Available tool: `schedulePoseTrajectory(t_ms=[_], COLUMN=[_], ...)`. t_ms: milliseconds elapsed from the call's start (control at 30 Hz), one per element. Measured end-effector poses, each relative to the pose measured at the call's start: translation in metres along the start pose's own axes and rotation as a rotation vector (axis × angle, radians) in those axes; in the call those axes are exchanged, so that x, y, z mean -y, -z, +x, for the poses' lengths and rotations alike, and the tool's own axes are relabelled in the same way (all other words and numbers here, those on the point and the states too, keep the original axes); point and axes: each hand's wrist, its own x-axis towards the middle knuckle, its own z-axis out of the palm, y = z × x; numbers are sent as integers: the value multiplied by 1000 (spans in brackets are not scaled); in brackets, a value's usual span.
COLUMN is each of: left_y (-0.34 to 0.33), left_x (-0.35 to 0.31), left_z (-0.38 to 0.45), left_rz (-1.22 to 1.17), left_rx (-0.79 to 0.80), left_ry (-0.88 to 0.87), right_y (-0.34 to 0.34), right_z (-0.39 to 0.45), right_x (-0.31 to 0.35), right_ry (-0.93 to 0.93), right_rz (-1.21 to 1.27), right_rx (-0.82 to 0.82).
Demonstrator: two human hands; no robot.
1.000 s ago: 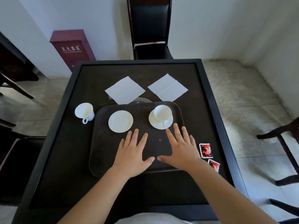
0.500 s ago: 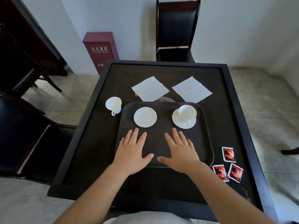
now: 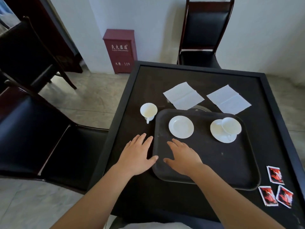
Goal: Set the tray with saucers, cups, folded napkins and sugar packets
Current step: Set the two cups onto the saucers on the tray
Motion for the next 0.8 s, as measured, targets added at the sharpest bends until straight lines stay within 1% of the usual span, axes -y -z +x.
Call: schedulePoseTrajectory(t_ms=[167, 333, 533, 700, 800], left_y=[20, 41, 50, 45, 39], left_x=[50, 81, 98, 106, 109], left_z=[32, 72, 133, 178, 199], left_rz=[-76, -167, -215, -244, -316], left_rx=[11, -12, 15, 7, 110], left_ry=[-39, -88, -60, -57, -84], right_y=[6, 17, 37, 49, 49], right_z=[44, 86, 143, 189, 210], right_x=[36, 57, 53, 45, 40], right_ry=[-66, -158, -168, -181, -193], right_rz=[61, 107, 114, 125, 151], right_rx=[16, 15, -28, -22, -10])
